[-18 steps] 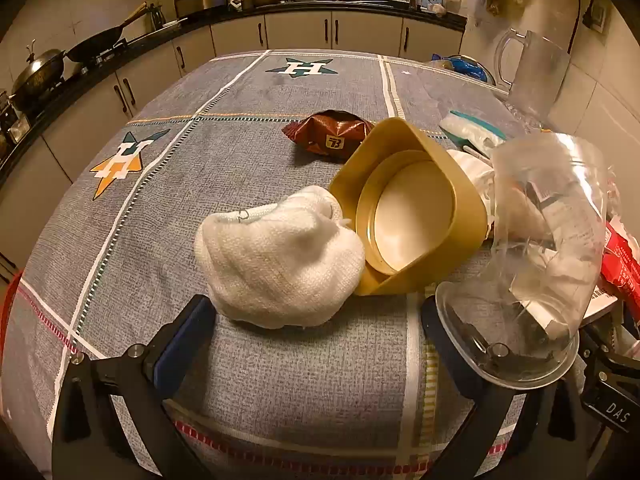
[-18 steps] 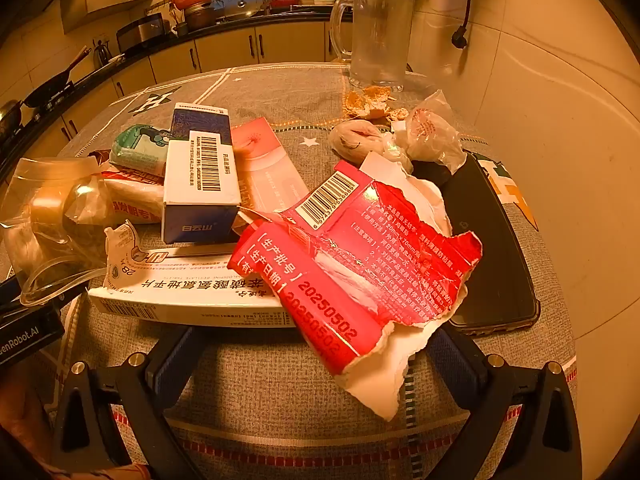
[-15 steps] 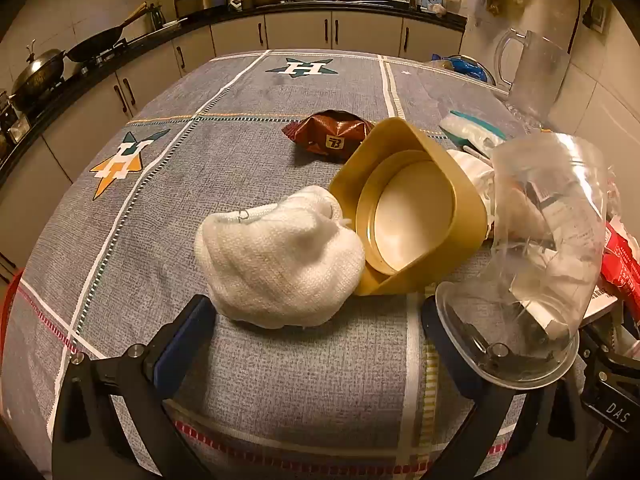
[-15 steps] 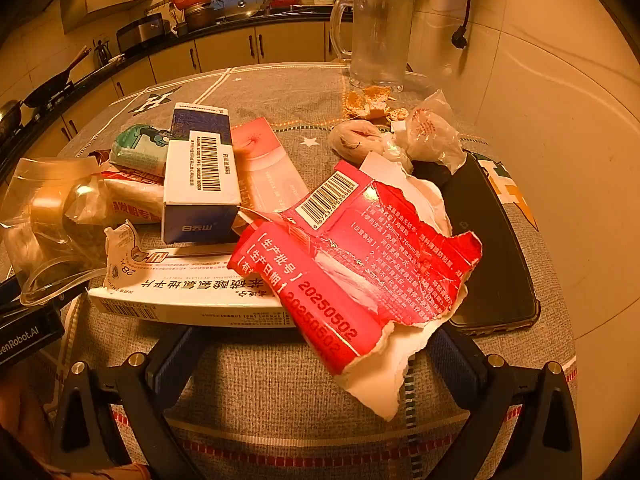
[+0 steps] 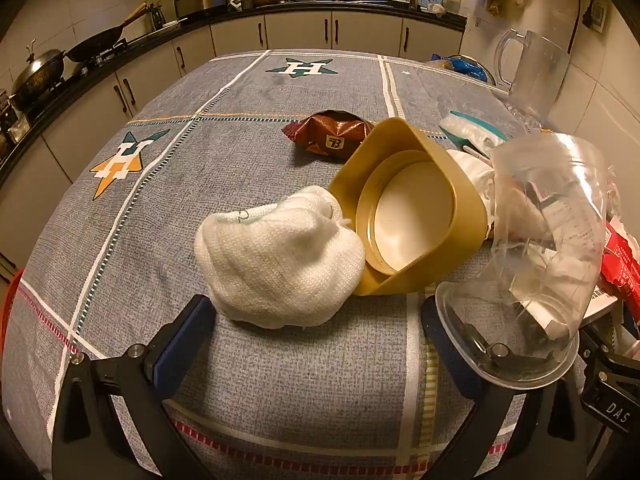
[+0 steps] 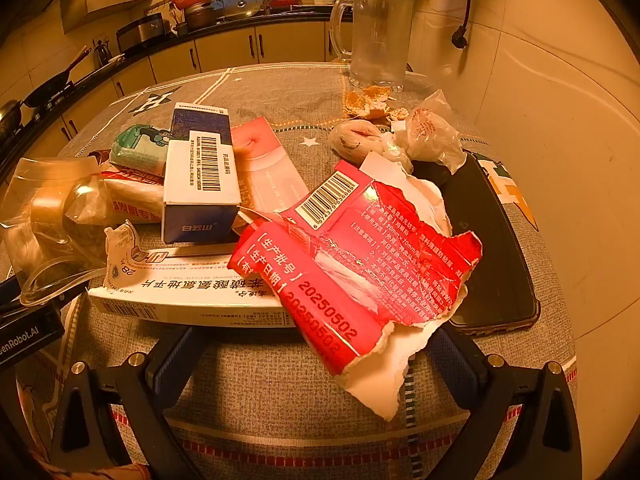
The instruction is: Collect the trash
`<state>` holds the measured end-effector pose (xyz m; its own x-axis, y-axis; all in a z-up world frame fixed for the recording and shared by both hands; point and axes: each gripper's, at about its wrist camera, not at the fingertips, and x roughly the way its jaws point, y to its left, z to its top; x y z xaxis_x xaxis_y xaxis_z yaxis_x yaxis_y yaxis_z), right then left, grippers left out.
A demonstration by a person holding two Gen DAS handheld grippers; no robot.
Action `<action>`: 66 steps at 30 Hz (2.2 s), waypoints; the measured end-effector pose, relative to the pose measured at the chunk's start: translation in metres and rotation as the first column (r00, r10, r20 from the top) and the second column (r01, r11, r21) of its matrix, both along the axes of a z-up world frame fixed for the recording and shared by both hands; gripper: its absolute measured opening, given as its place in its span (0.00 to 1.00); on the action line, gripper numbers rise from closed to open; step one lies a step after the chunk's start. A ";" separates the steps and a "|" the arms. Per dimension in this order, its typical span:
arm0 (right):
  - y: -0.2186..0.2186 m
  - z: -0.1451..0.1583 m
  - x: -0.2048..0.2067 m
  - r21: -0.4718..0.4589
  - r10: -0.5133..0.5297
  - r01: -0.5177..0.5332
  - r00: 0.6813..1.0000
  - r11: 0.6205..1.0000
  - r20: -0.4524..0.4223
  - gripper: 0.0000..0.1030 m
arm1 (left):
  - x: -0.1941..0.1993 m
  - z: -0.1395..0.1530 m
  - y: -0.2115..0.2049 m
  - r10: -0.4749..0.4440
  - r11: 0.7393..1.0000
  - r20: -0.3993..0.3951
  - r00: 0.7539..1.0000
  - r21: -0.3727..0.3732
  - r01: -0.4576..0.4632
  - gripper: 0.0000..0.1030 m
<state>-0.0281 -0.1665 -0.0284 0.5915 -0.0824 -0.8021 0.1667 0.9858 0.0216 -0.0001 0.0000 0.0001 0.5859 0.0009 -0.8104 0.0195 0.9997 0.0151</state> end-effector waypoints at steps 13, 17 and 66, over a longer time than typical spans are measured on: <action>0.000 0.000 0.000 0.000 0.000 0.000 1.000 1.000 0.000 1.00 | 0.000 0.000 0.000 0.000 1.000 0.000 1.000 0.000 0.000 1.00; 0.000 0.000 0.000 0.000 0.000 0.000 1.000 1.000 0.000 1.00 | 0.000 0.000 0.000 0.000 1.000 0.000 1.000 0.000 0.000 1.00; 0.008 0.003 -0.008 0.003 0.019 -0.019 1.000 1.000 -0.022 1.00 | -0.015 0.004 0.003 -0.083 0.997 -0.033 0.996 -0.011 0.083 1.00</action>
<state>-0.0357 -0.1589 -0.0250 0.5753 -0.0690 -0.8150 0.1485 0.9887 0.0211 -0.0154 0.0026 0.0036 0.5558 -0.0548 -0.8295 0.1026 0.9947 0.0030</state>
